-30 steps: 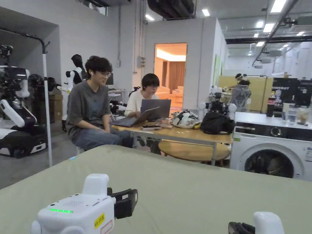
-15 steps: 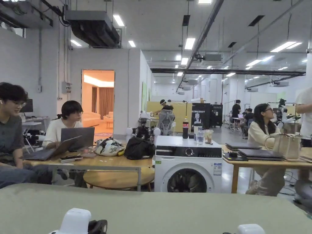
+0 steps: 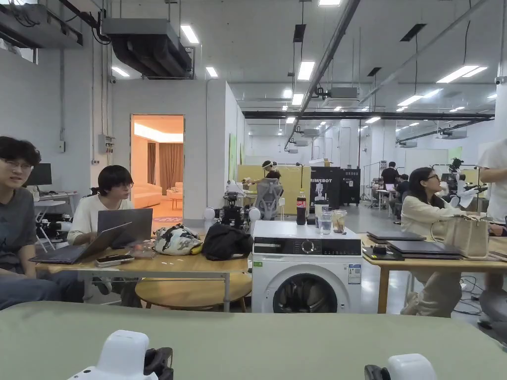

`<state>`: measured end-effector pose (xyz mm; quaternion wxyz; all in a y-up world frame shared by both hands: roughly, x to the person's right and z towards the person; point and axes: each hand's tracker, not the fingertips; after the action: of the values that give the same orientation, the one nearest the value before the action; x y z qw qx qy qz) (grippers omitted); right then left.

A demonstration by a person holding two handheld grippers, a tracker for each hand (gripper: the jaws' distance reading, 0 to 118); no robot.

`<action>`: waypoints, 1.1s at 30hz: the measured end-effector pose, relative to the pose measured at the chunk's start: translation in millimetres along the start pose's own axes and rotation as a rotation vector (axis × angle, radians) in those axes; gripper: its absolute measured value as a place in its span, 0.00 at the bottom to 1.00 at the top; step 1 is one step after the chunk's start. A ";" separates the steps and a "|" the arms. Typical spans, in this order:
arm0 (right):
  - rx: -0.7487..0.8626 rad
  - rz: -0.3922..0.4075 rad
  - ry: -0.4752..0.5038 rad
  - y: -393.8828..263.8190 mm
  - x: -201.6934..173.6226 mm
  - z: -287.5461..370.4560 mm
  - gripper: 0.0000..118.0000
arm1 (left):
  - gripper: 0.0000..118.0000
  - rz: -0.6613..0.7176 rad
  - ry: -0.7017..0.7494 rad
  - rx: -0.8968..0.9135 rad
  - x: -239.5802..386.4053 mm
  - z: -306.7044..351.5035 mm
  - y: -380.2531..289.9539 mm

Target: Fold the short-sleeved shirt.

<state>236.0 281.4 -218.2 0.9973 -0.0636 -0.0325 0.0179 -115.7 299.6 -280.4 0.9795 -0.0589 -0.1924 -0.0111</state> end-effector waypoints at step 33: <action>-0.140 -0.225 0.010 2.8 -8.7 8.4 0.90 | 0.94 0.076 -0.033 0.003 0.7 19.2 -4.7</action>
<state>226.7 284.9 -210.8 0.9862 -0.1292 -0.0356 -0.0968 -122.5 297.2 -262.0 0.9759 -0.0651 -0.2063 0.0275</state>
